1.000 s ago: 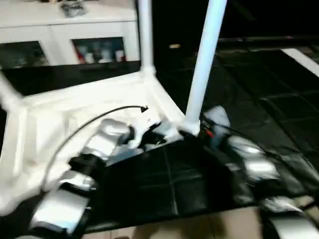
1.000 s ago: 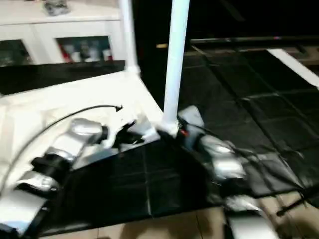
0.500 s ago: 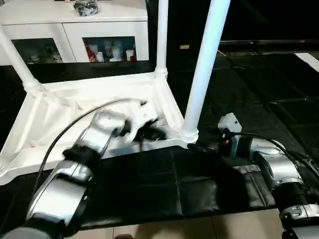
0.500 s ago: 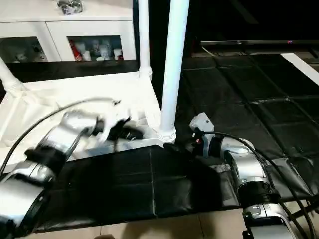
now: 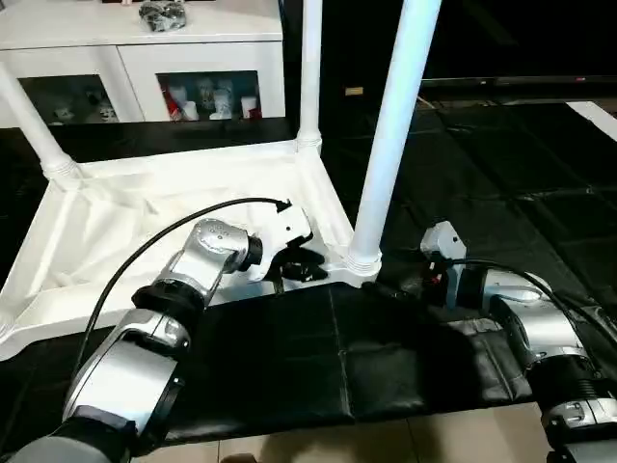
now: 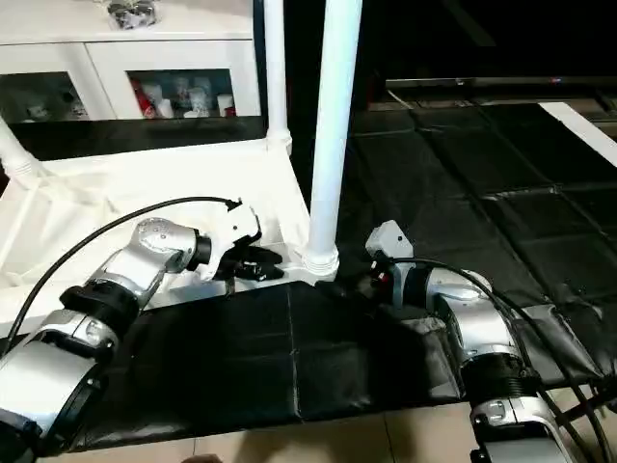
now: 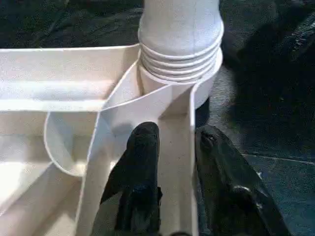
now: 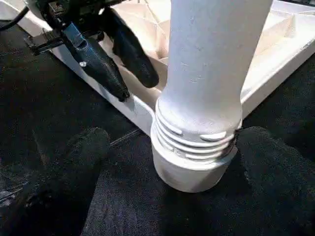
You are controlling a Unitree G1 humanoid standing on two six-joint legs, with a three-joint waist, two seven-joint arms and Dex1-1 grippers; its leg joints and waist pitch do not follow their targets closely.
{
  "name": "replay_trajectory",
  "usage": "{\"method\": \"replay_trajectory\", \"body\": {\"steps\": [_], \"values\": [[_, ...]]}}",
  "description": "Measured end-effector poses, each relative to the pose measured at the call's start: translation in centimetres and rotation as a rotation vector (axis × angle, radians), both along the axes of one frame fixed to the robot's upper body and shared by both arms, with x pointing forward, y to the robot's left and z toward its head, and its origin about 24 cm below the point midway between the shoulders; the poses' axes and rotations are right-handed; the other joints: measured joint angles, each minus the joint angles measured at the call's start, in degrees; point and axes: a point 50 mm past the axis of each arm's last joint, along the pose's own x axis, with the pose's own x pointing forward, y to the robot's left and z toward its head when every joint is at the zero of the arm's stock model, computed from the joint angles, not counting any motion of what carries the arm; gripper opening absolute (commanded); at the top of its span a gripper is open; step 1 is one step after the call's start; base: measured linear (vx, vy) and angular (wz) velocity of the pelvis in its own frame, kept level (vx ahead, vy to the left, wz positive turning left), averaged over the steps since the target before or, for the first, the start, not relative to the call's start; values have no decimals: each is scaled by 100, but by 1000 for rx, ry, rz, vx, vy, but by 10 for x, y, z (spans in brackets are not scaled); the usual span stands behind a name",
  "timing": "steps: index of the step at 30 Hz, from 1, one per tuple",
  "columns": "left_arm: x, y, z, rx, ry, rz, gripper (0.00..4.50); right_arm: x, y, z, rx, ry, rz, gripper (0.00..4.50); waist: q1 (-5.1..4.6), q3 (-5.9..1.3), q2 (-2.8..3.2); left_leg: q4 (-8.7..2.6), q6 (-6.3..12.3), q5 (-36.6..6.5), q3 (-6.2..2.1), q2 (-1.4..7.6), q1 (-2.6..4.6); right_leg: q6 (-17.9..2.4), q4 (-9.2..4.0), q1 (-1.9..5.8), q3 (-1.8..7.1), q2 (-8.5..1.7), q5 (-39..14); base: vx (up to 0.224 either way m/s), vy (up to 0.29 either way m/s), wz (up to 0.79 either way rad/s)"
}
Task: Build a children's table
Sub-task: Rotate leg to tighten
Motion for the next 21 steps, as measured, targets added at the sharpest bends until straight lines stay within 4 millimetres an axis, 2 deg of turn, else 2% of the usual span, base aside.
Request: {"method": "replay_trajectory", "body": {"steps": [7,9,13,14,18,19,21], "values": [[0,2,-4,24,18,12,150,0,1,0,-2,1,5,450,-3,0,0,0,0,0,0,0,-1,0,1,0,0,0,0,0,0,0],[0,3,-5,26,27,16,125,0,2,-1,-3,2,7,450,-2,0,0,0,0,0,0,0,-1,0,1,0,1,0,0,0,0,0],[-2,5,-9,26,61,19,112,0,3,-1,-5,1,7,450,-2,0,0,0,0,0,0,0,-1,0,1,0,1,0,0,0,0,0],[-2,5,-10,26,69,21,83,0,3,-1,-6,1,7,450,-2,0,0,0,0,0,0,0,-1,0,1,0,1,0,0,0,0,0],[-3,5,-10,24,82,5,70,0,3,-1,-7,1,8,450,-3,0,0,0,0,0,0,0,-1,0,1,0,1,0,0,0,0,0],[-3,6,-10,24,83,3,45,0,3,-1,-7,0,8,450,-3,0,0,0,0,0,0,0,-1,0,0,0,1,0,0,0,0,0],[-3,5,-10,24,86,-1,38,0,3,-1,-7,0,8,450,-3,0,0,0,0,0,0,0,-1,0,0,0,1,0,0,0,0,0]]}}
